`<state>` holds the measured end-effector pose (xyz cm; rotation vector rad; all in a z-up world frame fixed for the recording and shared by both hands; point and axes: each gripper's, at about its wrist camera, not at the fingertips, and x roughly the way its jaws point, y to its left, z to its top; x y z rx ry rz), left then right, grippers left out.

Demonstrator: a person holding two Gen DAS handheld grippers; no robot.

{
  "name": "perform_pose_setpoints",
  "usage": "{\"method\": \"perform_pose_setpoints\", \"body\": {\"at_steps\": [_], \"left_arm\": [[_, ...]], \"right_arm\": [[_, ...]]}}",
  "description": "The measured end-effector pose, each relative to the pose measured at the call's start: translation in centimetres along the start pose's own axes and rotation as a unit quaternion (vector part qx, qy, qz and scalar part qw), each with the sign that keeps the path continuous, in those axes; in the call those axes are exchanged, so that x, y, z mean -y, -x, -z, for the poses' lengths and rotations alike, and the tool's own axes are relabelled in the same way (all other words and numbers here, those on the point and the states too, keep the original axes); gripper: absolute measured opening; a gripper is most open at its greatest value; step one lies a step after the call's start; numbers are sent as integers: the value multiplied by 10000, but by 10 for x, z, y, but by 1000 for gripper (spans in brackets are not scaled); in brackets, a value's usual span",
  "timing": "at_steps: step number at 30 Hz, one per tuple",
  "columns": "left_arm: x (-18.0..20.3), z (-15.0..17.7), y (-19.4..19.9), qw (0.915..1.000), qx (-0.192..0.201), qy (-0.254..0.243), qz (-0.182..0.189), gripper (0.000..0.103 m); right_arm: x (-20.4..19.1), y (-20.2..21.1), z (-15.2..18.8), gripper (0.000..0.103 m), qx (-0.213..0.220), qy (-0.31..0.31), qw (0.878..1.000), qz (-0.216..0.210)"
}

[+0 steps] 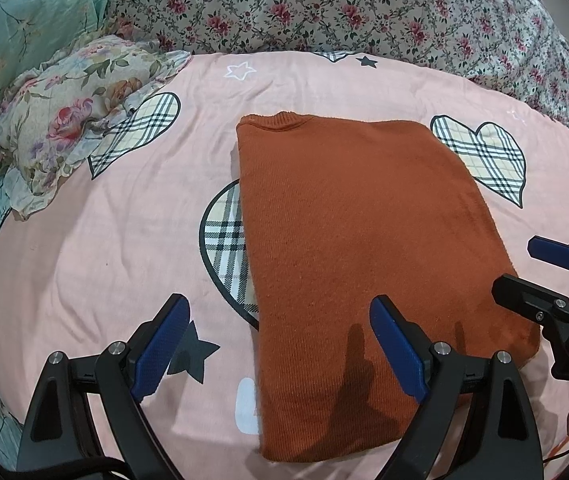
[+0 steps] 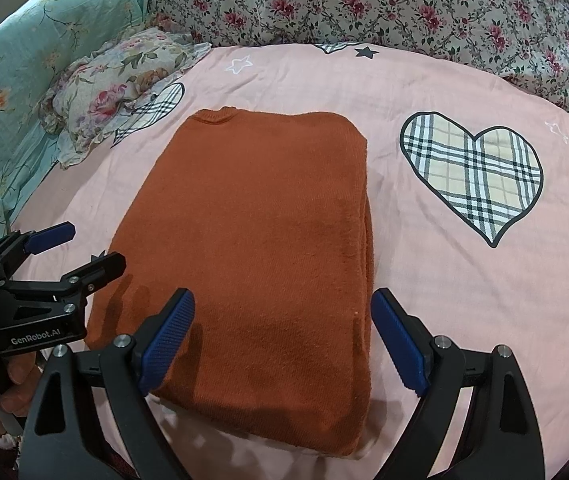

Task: Fold small clothes

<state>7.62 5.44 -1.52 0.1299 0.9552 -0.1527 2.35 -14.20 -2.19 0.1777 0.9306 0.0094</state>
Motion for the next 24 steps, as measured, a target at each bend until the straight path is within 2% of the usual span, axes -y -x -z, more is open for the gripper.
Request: {"method": "perform_pose_setpoints", "body": {"at_steps": [10, 24], "left_arm": [[-4, -6, -7, 9999, 10, 101, 81, 92], [-1, -11, -10, 10000, 49, 23, -12, 92]], "right_arm": [[5, -1, -6, 90, 18, -7, 10000, -6], [10, -4, -8, 90, 71, -101, 9999, 57]]}}
